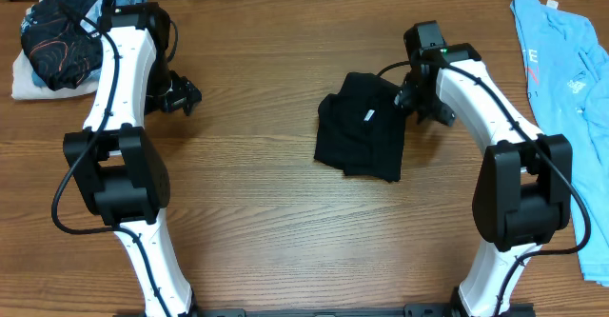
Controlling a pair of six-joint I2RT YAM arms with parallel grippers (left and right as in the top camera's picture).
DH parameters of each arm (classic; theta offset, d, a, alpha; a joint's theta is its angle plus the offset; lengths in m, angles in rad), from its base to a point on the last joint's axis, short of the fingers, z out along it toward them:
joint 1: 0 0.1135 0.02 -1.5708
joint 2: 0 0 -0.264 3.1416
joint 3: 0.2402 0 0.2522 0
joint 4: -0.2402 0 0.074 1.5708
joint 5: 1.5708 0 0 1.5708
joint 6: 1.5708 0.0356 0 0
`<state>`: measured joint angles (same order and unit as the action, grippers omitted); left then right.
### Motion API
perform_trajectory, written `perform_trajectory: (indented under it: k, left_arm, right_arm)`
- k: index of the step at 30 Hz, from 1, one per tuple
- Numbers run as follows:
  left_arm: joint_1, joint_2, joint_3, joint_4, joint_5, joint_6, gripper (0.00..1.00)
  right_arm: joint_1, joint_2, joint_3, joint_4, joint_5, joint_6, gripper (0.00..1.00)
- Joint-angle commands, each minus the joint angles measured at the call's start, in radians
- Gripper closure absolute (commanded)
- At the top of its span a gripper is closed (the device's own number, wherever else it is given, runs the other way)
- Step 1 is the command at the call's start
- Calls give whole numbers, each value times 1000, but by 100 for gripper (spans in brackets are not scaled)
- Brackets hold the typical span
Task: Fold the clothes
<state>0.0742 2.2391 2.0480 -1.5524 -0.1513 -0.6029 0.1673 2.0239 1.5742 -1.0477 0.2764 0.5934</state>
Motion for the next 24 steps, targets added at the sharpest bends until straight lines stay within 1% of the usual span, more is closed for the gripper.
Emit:
perform_trajectory:
  k: [1,4,6,8,11,13,18,22,24]
  left_arm:
    - [6,-3,-5,-3,-13,5,0]
    - [6,-3,-5,-3,-13,5,0]
    - [6,-3,-5,-3,-13,5,0]
    - [6,-3,-5,-2,-13,5,0]
    - [6,-3,-5,-2,-13,5,0]
    - [6,-3,-5,-1,-13,5,0]
    - [6,-3,-5,1,-13,5,0]
    - [6,-3,-5,-2,-13,5,0]
    - [6,-3,-5,-2,-13,5,0]
  right_arm:
    - [0,-24,60,-77,-48,35,20]
    - [8,-87,112,-159,-93,35,15]
    - [16,-139,135,-195,-183,27,10]
    - [27,-193,138,-212,-291,-13,7]
    - [56,-231,138,-226,-411,-84,3]
    - [82,-230,136,-232,-432,-113,1]
    - [164,-220,48,-156,-435,-119,1]
    - [206,-213,-47,-42,-418,-120,2]
    - [211,-213,-89,17,-372,-124,2]
